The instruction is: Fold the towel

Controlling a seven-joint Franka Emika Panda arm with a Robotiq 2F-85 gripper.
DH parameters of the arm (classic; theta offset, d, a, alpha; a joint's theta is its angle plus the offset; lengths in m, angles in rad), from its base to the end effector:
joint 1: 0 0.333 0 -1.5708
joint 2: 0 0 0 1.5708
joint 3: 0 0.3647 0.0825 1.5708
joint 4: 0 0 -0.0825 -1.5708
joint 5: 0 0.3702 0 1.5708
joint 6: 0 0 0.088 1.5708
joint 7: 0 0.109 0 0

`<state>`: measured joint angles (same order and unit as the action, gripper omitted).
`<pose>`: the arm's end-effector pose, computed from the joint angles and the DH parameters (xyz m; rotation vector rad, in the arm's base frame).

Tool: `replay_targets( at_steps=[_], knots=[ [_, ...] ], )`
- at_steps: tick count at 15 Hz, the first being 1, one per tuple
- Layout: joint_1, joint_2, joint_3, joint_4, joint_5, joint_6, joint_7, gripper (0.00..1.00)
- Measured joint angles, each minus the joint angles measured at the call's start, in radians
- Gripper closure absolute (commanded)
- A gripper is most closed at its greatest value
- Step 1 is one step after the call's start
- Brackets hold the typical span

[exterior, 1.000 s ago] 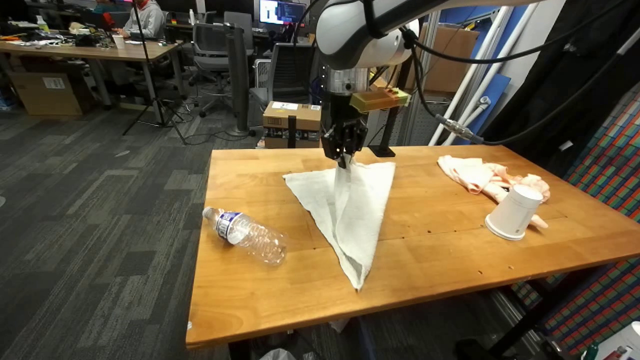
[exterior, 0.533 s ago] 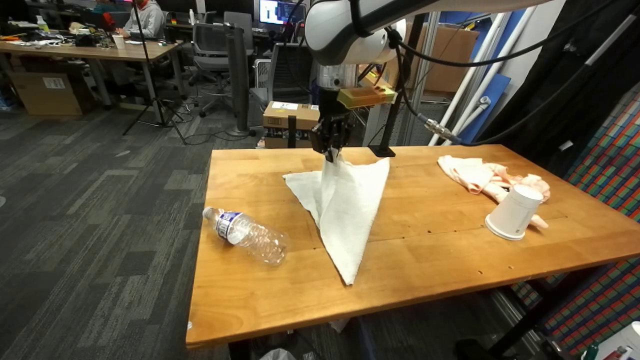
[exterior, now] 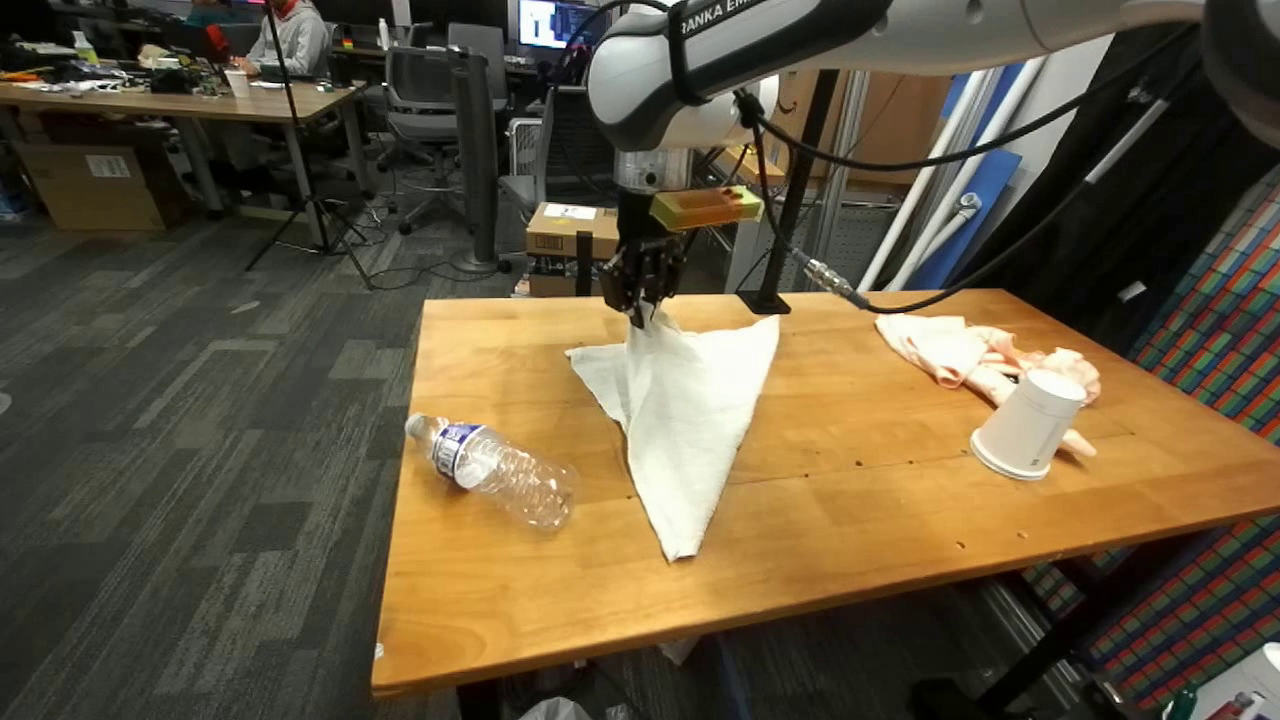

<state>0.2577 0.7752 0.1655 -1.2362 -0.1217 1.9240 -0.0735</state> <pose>0.7127 0.2713 0.3409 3.0328 0.7763 -0.1208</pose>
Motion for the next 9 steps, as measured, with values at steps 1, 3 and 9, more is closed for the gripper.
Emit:
replay_targets(
  at_steps=[1,3,9],
  knots=[
    [0.007,0.017,0.000,0.021,0.000,-0.006,0.000,0.91],
    [0.023,0.047,0.000,0.058,0.000,-0.020,0.000,0.89],
    [0.059,0.126,-0.002,0.152,0.000,-0.061,-0.001,0.88]
  ],
)
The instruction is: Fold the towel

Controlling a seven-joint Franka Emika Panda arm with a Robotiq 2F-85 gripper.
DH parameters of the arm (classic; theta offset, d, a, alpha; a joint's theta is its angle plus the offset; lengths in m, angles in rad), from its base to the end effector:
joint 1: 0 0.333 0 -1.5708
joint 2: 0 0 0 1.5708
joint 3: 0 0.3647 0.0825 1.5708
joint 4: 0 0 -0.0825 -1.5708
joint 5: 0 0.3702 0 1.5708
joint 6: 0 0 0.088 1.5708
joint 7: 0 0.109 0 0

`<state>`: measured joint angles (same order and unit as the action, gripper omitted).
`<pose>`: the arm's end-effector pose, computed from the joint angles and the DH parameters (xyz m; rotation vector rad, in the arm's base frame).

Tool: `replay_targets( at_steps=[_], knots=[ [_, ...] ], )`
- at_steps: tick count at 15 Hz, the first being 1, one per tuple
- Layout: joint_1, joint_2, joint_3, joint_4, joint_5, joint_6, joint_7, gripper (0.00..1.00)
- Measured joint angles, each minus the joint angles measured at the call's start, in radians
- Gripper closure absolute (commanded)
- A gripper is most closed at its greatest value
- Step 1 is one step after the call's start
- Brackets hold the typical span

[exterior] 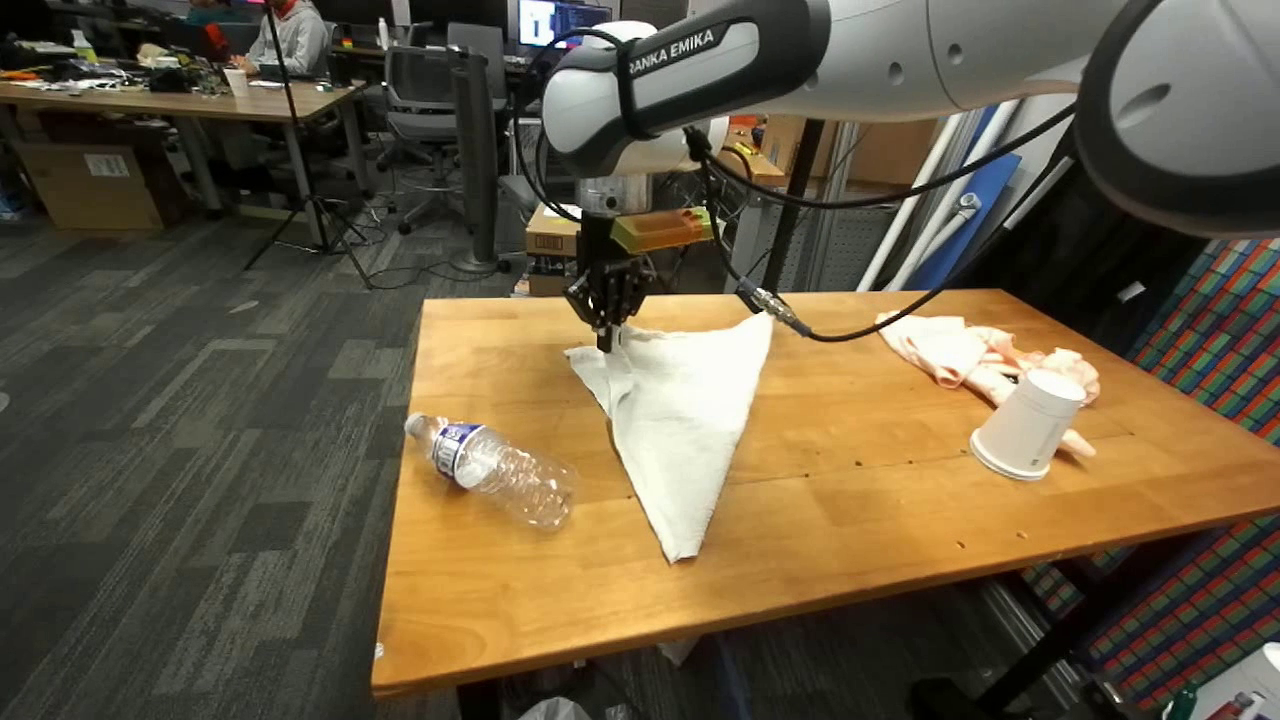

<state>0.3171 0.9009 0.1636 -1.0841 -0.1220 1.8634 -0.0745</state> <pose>0.7185 0.3132 0.3071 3.0158 0.8394 -0.1763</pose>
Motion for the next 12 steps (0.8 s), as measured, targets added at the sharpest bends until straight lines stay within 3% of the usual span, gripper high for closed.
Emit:
replay_targets(
  at_steps=[4,9,10,11,12],
  knots=[
    [0.006,0.046,-0.005,0.061,0.000,-0.029,-0.001,0.93],
    [0.006,0.096,-0.009,0.131,0.000,-0.059,-0.002,0.90],
    [0.006,0.107,-0.009,0.145,0.000,-0.067,-0.002,0.82],
    [0.007,0.118,-0.009,0.159,0.000,-0.074,-0.002,0.65],
    [0.007,0.128,-0.009,0.171,0.000,-0.081,-0.003,0.63]
  ],
)
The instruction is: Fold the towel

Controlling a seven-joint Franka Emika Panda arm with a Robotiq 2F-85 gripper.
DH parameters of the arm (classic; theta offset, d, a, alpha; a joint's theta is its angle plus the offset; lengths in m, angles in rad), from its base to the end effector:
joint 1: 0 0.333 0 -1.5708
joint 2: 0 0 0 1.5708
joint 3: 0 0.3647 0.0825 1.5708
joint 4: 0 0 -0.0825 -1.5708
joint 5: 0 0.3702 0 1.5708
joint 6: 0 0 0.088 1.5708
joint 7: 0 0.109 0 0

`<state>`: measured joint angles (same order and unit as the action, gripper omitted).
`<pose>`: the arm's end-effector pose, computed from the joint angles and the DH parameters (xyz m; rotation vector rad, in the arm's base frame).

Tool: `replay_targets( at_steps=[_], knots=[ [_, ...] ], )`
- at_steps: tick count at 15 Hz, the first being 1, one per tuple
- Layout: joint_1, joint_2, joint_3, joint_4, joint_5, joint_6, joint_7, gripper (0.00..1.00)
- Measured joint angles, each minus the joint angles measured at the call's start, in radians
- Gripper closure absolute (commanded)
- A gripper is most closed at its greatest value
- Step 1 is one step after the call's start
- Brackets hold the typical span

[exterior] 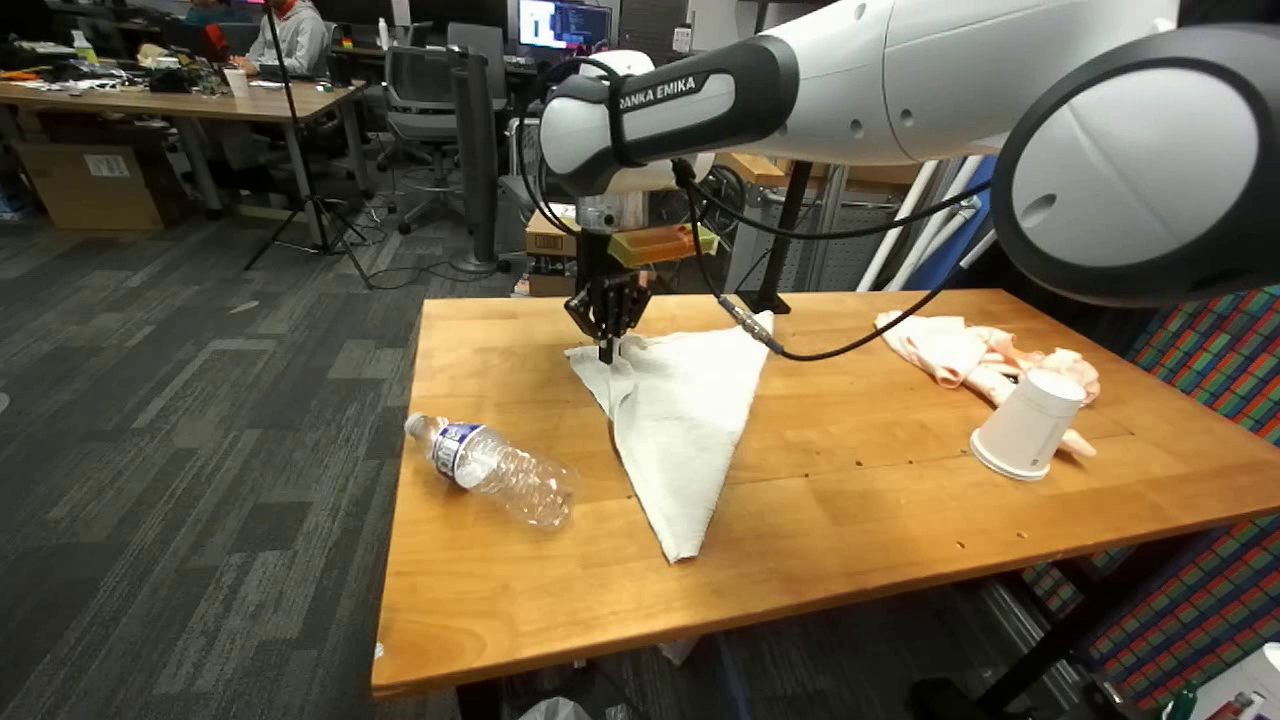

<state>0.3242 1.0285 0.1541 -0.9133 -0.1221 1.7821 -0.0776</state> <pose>0.7368 0.3117 0.2755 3.0145 0.8128 -0.2375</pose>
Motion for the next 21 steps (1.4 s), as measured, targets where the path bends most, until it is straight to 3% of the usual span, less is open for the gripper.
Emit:
replay_targets(
  at_steps=[7,9,14,21],
  knots=[
    [0.004,0.031,0.002,0.068,0.000,-0.044,-0.010,0.11],
    [0.003,0.029,0.002,0.087,0.000,-0.047,-0.013,0.00],
    [-0.031,0.006,-0.008,0.107,-0.003,-0.047,-0.031,0.00],
    [-0.171,-0.004,-0.039,0.093,-0.007,-0.036,-0.127,0.00]
  ],
)
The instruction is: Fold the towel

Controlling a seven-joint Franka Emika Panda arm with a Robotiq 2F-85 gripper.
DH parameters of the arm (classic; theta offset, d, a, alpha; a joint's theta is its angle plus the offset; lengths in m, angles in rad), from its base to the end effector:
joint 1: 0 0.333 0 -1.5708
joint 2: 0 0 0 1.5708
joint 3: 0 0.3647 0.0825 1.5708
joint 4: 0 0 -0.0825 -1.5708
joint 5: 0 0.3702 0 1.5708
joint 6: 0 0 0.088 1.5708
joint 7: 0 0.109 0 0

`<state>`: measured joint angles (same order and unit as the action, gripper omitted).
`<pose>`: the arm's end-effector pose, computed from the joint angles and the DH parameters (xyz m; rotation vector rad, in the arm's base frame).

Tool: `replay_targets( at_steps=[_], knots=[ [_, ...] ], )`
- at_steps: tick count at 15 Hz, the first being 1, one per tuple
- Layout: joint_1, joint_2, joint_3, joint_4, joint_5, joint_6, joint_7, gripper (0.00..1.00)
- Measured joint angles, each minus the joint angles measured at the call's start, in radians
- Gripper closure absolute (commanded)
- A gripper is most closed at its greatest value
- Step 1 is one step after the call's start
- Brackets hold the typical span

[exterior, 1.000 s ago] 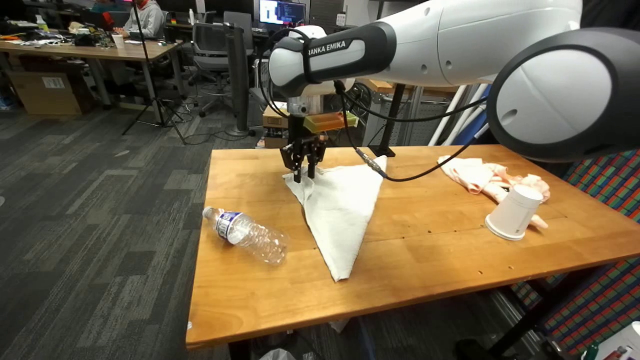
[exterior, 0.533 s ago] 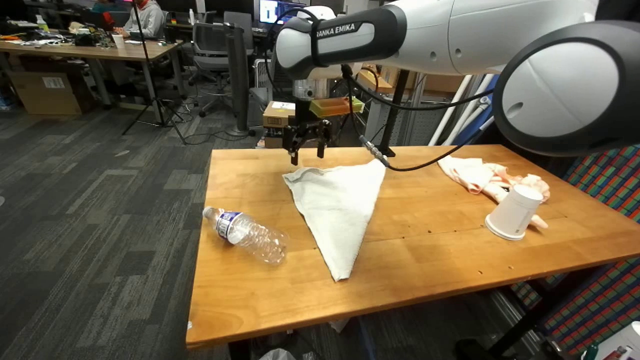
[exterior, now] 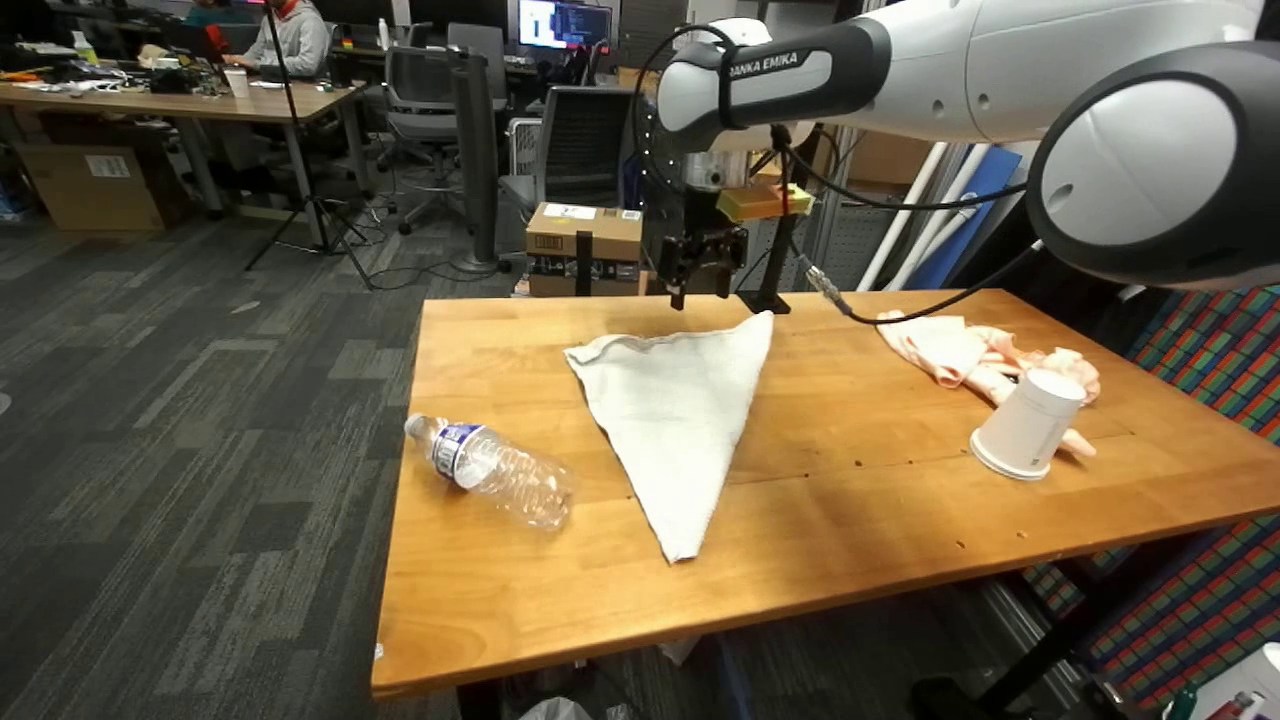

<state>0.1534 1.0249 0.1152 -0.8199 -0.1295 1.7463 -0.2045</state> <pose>0.7941 0.1616 0.3160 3.0309 0.6957 -0.1458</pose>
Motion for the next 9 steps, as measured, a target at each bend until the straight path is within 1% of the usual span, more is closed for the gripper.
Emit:
replay_targets(
  at_steps=[3,6,9],
  knots=[
    [-0.042,0.000,-0.011,-0.001,-0.003,0.043,-0.020,0.00],
    [-0.072,-0.001,-0.026,0.000,-0.003,0.097,-0.020,0.00],
    [-0.099,0.000,-0.034,0.000,-0.003,0.122,-0.020,0.00]
  ],
)
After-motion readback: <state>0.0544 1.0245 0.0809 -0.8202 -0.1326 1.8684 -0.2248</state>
